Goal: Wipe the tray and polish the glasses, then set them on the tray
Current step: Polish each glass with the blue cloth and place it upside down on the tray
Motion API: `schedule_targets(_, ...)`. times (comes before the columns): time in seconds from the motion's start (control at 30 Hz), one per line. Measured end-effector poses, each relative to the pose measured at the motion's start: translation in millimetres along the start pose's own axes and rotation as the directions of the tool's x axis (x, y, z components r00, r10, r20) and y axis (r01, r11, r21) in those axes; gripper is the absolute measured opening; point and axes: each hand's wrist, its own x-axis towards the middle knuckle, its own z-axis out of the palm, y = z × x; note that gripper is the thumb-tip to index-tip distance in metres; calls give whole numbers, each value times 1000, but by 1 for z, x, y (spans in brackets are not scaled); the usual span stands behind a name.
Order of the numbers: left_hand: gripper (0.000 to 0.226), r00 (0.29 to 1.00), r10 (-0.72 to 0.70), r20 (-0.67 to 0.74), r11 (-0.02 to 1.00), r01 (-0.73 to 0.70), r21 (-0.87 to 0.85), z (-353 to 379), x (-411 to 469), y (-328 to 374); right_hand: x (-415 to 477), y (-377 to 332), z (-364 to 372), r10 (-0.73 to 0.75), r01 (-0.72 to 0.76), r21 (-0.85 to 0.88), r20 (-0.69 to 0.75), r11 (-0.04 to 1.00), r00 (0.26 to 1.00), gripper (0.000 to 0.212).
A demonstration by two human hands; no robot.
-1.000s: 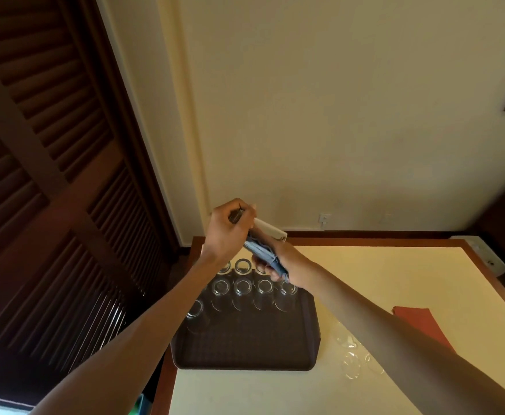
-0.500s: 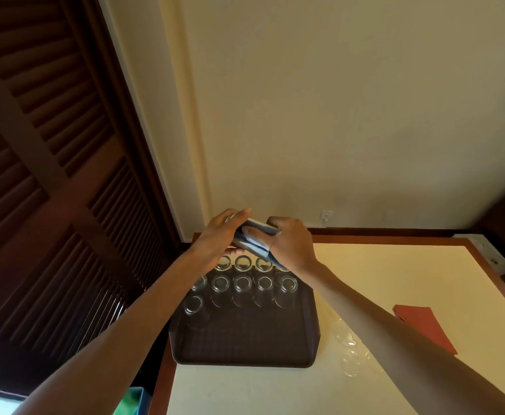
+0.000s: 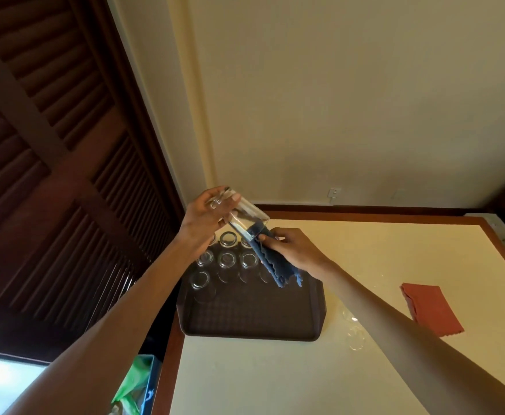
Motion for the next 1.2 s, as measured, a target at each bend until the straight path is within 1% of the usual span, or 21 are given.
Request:
schedule_targets(0.03, 75, 1000, -5, -8, 1000, 5, 18, -5, 1, -5, -2, 7, 0, -19, 19, -53, -5, 998, 1000, 30)
schedule_targets(0.07, 79, 1000, -10, -20, 999, 11, 37, -10, 1, -12, -4, 17, 3, -15, 14, -67, -5, 998, 1000, 30)
schedule_targets(0.13, 84, 998, -15, -53, 997, 19, 77, -19, -1, -25, -9, 34, 8, 23, -25, -47, -39, 999, 999, 30)
schedule_targets(0.17, 83, 998, -12, -68, 995, 19, 103, -23, -3, -31, -9, 42, 11, 47, -49, -27, -60, 998, 997, 29)
schedule_targets(0.27, 72, 996, 23, -90, 981, -5, 193, -31, -9, -50, -11, 58, 19, 134, -117, 117, -149, 986, 980, 18)
schedule_targets(0.33, 62, 995, 43, -89, 952, -14, 306, -35, -14, -63, -11, 64, 23, 167, -127, 211, -186, 969, 968, 14)
schedule_targets(0.4, 53, 995, 53, -90, 893, -7, 449, -39, -17, -80, -10, 76, 30, 199, -145, 250, -204, 957, 959, 13)
schedule_targets(0.47, 55, 995, 58, -77, 808, -2, 590, -41, -21, -94, -11, 82, 38, 223, -161, 266, -223, 951, 949, 13)
schedule_targets(0.53, 58, 998, 51, -47, 737, -6, 676, -42, -26, -108, -10, 89, 44, 249, -182, 267, -243, 946, 937, 12)
schedule_targets(0.6, 60, 998, 60, -24, 699, -24, 715, -43, -27, -127, -9, 96, 50, 271, -203, 274, -239, 940, 932, 10)
schedule_targets(0.67, 61, 998, 58, -1, 668, -38, 743, -44, -27, -142, -8, 105, 55, 290, -218, 288, -236, 932, 927, 16)
schedule_targets(0.8, 65, 997, 35, 71, 519, -79, 851, -45, -22, -169, -10, 114, 63, 346, -271, 303, -228, 913, 910, 13)
schedule_targets(0.87, 68, 994, 19, 103, 474, -100, 875, -46, -21, -178, -9, 120, 64, 363, -300, 272, -219, 914, 906, 11)
schedule_targets(0.93, 71, 991, 25, 128, 427, -127, 895, -48, -20, -186, -9, 125, 64, 366, -312, 247, -216, 917, 905, 8)
schedule_targets(1.0, 69, 988, 54, 147, 356, -157, 921, -50, -19, -193, -8, 125, 65, 376, -323, 243, -218, 915, 901, 7)
schedule_targets(1.13, 70, 981, 100, 164, 207, -182, 961, -53, -15, -203, -4, 126, 67, 388, -334, 245, -218, 910, 896, 16)
schedule_targets(1.2, 72, 981, 108, 162, 171, -179, 969, -55, -13, -208, -3, 126, 69, 397, -343, 247, -219, 906, 891, 19)
